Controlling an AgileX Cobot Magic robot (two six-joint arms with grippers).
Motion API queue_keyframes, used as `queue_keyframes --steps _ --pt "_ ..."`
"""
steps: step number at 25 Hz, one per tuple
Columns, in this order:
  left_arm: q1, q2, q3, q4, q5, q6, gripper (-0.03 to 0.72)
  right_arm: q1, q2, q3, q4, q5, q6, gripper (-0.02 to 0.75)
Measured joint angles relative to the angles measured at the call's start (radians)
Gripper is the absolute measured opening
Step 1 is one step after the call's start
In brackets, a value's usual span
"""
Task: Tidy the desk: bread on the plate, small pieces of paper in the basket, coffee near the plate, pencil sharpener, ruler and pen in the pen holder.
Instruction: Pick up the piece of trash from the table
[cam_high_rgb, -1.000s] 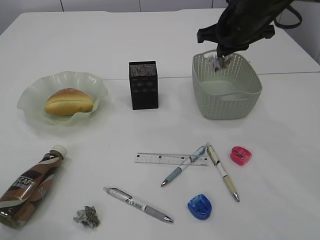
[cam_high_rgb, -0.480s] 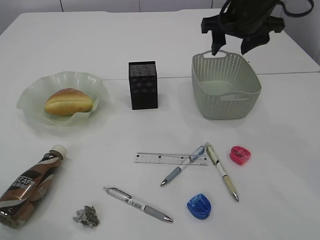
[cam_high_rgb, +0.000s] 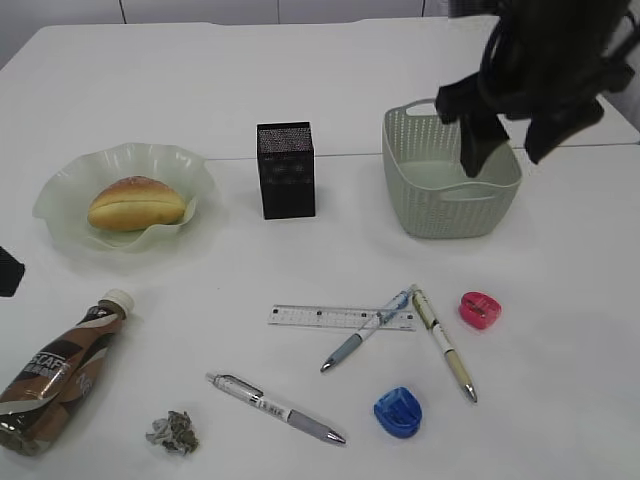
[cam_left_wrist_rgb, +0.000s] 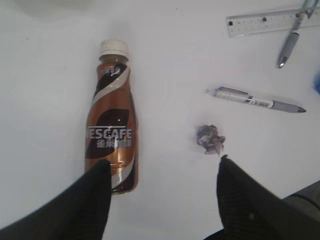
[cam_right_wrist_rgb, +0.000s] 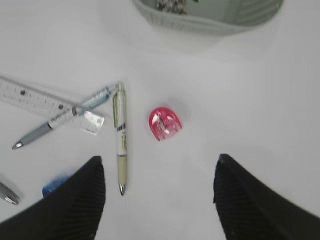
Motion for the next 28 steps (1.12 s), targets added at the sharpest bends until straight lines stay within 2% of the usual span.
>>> queue_keyframes --steps 3,7,11,14,17,28 --pt "-0.051 0.000 0.000 -0.012 -0.014 0.015 0.486 0.000 -0.110 0.161 0.000 -0.038 -0.008 0.498" --pt "-0.172 0.000 0.000 -0.009 -0.081 0.014 0.486 0.000 -0.254 0.355 0.000 -0.076 -0.013 0.498" --pt "-0.298 0.036 0.000 0.044 -0.105 -0.077 0.486 0.000 -0.329 0.474 0.000 -0.087 -0.023 0.498" --pt "-0.359 0.101 0.000 0.069 -0.105 -0.106 0.486 0.001 -0.346 0.509 0.000 -0.094 -0.025 0.498" --pt "-0.386 0.176 0.000 0.071 -0.106 -0.115 0.486 0.001 -0.348 0.513 -0.002 -0.102 -0.026 0.498" --pt "-0.396 0.437 0.000 0.073 -0.149 -0.118 0.486 0.002 -0.348 0.513 -0.002 -0.116 -0.026 0.498"
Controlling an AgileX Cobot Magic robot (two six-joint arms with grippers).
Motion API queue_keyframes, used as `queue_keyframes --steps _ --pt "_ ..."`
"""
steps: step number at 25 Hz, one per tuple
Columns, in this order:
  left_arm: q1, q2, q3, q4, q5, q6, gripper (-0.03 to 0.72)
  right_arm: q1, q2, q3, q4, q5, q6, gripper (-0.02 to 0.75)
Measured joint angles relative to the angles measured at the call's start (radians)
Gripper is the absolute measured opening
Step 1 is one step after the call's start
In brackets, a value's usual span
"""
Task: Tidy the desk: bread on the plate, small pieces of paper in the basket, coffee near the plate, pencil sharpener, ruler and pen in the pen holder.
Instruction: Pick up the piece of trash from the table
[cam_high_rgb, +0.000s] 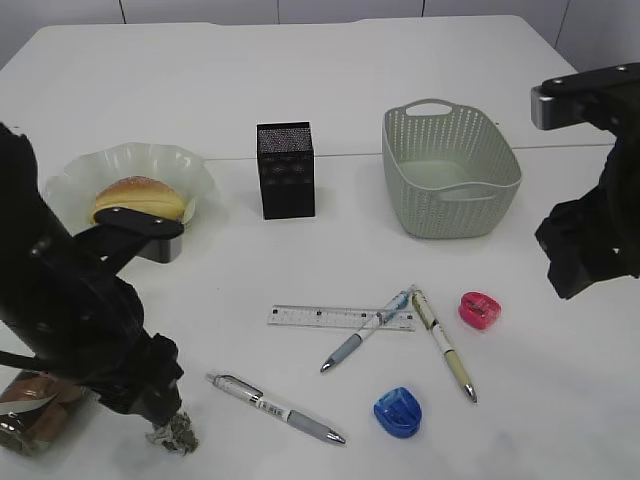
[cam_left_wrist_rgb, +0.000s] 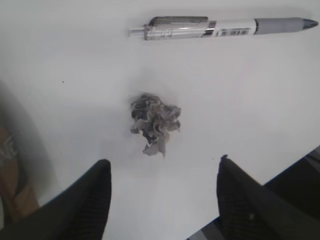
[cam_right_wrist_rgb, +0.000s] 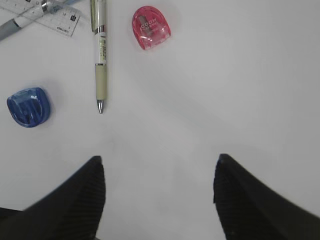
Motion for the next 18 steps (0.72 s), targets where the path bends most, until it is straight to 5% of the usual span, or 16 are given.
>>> queue_keyframes --steps 18 --pt "0.000 0.195 0.000 -0.034 -0.097 -0.004 0.486 0.000 0.000 0.000 0.020 -0.012 -0.002 0.498"
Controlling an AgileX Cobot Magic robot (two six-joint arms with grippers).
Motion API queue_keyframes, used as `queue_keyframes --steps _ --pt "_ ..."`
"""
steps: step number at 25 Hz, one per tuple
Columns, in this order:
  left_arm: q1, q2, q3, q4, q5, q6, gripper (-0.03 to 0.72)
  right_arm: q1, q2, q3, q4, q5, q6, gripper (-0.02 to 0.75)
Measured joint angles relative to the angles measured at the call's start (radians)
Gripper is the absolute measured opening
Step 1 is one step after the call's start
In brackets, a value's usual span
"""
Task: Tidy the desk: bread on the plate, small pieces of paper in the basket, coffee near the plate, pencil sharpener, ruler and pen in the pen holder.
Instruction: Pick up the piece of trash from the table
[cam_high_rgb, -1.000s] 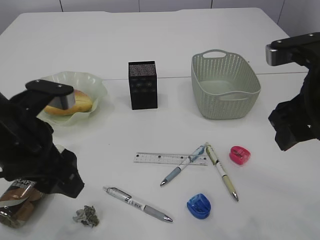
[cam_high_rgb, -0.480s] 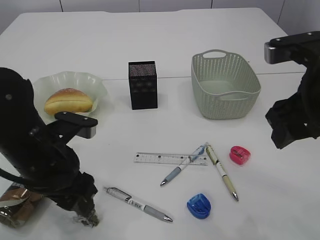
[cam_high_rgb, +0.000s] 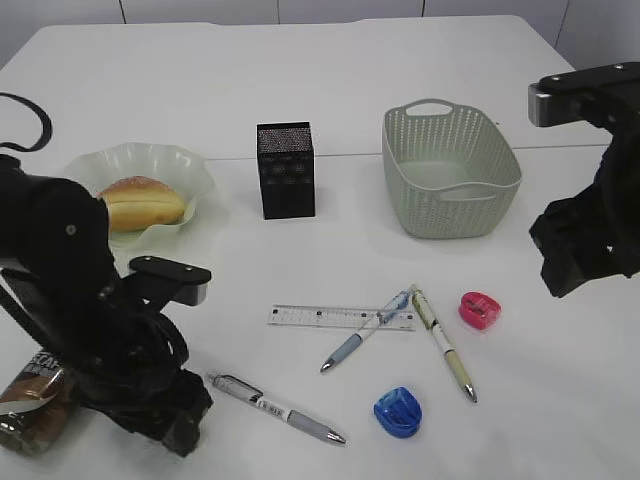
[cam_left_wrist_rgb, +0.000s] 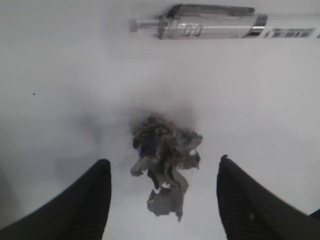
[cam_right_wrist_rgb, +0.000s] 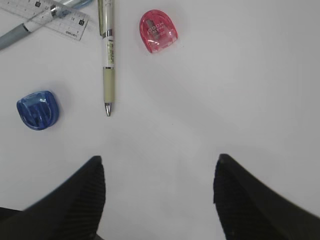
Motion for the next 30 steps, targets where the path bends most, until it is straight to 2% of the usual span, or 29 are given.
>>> queue_keyframes --steps 6,8,15,17,23,30 --pt "0.000 0.039 0.000 -0.016 -0.021 0.000 0.485 0.000 0.000 0.000 0.002 0.000 0.000 0.498" --pt "0.000 0.049 -0.002 -0.018 -0.025 0.000 0.464 0.000 0.000 0.000 0.002 0.000 0.000 0.498" --pt "0.000 0.060 -0.002 -0.022 -0.034 0.000 0.241 0.000 0.000 0.000 0.002 0.000 0.000 0.498" --pt "0.000 0.060 -0.002 -0.022 -0.044 0.000 0.204 0.000 0.000 0.000 0.002 0.000 0.000 0.498" --pt "0.000 0.053 -0.002 -0.022 -0.054 0.000 0.179 0.000 0.000 0.000 0.002 0.000 0.000 0.498" --pt "0.000 -0.070 -0.004 -0.035 -0.103 0.000 0.174 0.000 0.000 0.000 0.002 0.000 -0.001 0.498"
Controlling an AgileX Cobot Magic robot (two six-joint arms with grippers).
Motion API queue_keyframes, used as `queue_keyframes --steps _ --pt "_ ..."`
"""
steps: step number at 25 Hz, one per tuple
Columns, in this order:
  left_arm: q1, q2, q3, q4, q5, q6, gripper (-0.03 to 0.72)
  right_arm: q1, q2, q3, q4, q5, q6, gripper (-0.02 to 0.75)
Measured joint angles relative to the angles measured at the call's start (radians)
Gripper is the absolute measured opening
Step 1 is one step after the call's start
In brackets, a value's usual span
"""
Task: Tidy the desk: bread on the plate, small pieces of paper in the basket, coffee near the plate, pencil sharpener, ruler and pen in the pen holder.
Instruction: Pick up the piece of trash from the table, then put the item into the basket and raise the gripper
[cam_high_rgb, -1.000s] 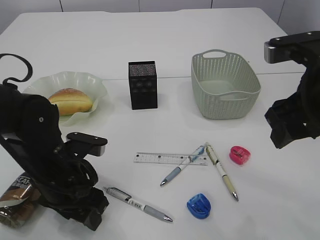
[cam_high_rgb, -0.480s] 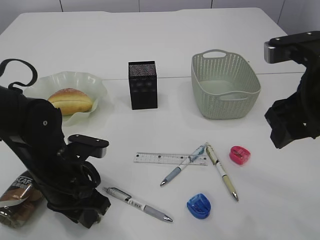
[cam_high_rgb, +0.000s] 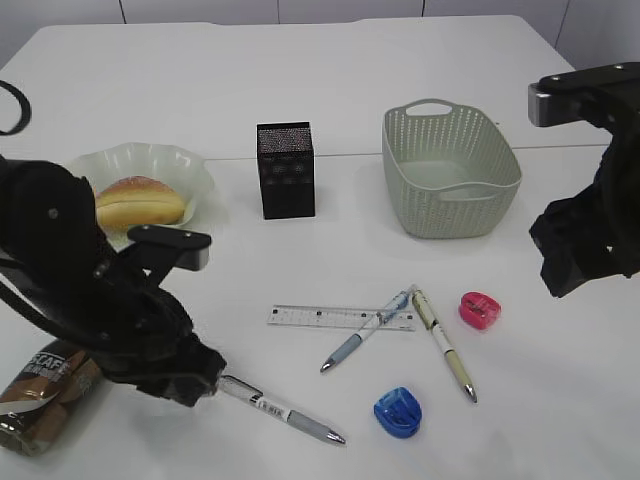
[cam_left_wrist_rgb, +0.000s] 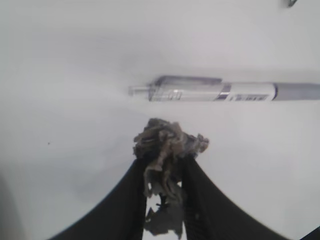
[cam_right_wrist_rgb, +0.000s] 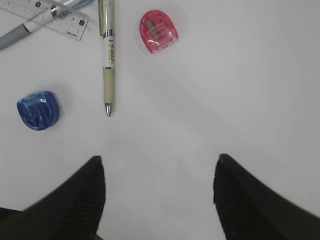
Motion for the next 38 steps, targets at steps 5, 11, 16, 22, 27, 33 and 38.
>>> queue_keyframes --steps 5,11,16,22,27,33,38 --pt "0.000 -0.058 -0.099 -0.002 -0.024 0.000 0.174 0.000 0.000 0.000 0.000 -0.006 0.000 0.498" --pt "0.000 -0.029 -0.359 -0.011 -0.072 0.000 0.174 0.000 0.000 0.000 -0.011 -0.009 0.000 0.498" --pt "0.000 0.073 -0.624 -0.036 -0.063 0.000 0.174 0.000 0.000 0.000 -0.016 -0.009 -0.004 0.497" --pt "0.000 0.239 -0.861 -0.117 -0.029 0.000 0.174 0.000 0.000 0.000 -0.038 -0.011 -0.004 0.497" --pt "-0.006 0.353 -0.981 -0.181 -0.030 0.002 0.174 0.000 0.000 0.000 -0.045 -0.031 -0.004 0.497" --pt "-0.051 0.444 -1.086 -0.197 -0.110 0.008 0.174 0.000 0.000 0.000 -0.049 -0.047 -0.006 0.497" --pt "-0.088 0.526 -1.144 -0.203 -0.190 0.008 0.174 0.000 -0.001 0.000 -0.092 -0.073 0.043 0.497"
